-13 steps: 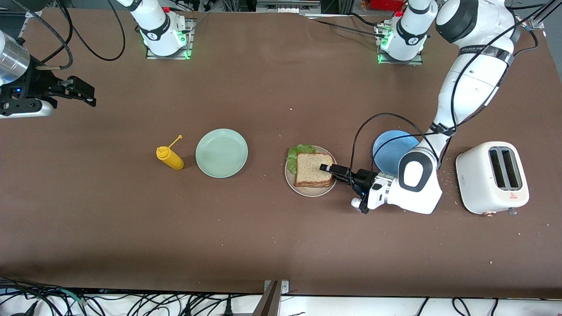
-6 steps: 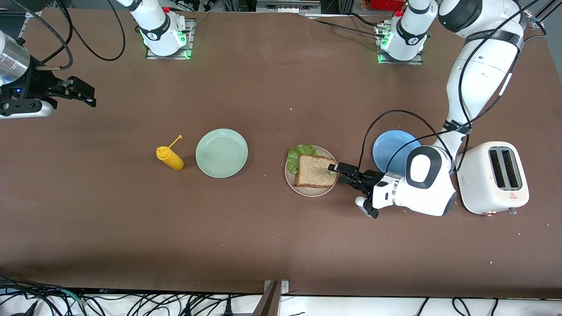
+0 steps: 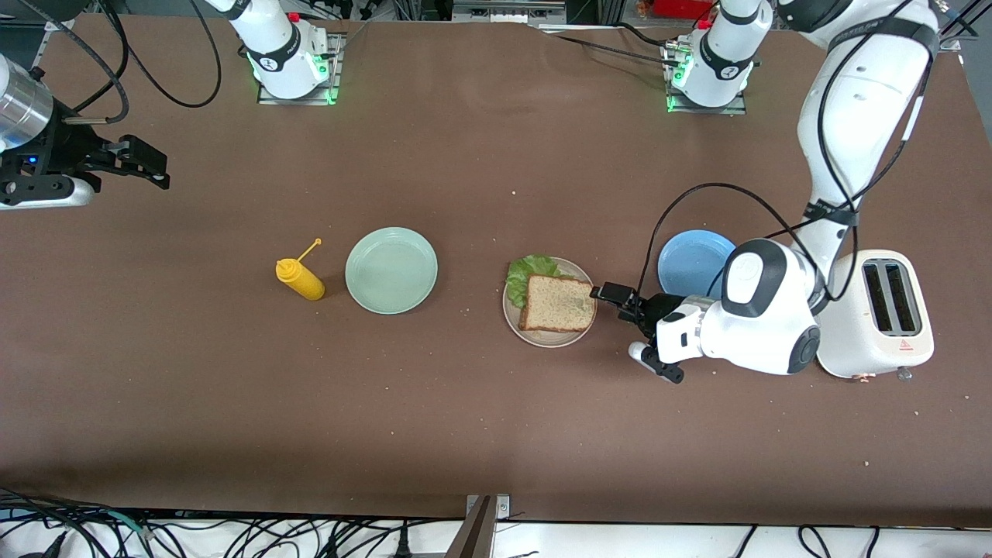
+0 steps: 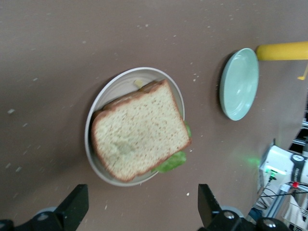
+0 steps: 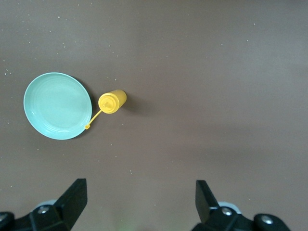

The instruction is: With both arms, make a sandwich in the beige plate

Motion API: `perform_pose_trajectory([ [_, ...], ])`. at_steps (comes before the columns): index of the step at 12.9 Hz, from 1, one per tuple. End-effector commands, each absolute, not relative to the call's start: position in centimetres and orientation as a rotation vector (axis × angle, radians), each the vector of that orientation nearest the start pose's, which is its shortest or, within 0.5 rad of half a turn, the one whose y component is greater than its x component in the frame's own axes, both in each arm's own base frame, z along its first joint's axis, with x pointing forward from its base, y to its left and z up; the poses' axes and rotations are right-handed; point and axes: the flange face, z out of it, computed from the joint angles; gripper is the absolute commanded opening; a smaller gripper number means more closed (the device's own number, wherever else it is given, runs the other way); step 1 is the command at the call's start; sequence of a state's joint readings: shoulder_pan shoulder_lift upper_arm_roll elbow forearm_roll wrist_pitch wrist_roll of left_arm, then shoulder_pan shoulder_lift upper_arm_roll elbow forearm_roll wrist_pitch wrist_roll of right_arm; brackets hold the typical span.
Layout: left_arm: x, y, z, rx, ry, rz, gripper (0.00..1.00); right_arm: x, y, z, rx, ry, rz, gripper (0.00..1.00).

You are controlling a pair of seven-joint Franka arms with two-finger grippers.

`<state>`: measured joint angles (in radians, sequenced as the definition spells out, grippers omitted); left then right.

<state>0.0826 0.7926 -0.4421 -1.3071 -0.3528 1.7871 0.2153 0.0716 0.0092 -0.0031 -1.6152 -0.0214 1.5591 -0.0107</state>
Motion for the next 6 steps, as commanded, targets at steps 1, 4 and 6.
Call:
perform_pose_trajectory([
  [1, 67.2, -20.5, 36.2, 2.645, -0.456, -0.362, 1.0, 55.4, 3.6, 59.8, -3.172, -0.118, 0.093, 1.0],
  [4, 66.7, -18.9, 40.8, 2.844, -0.46, -0.313, 1.0, 55.5, 3.6, 59.7, -3.172, -0.118, 0.098, 1.0],
  [6, 66.0, -17.7, 44.8, 2.974, -0.494, -0.247, 1.0, 55.5, 3.6, 59.7, -3.172, -0.118, 0.098, 1.0],
])
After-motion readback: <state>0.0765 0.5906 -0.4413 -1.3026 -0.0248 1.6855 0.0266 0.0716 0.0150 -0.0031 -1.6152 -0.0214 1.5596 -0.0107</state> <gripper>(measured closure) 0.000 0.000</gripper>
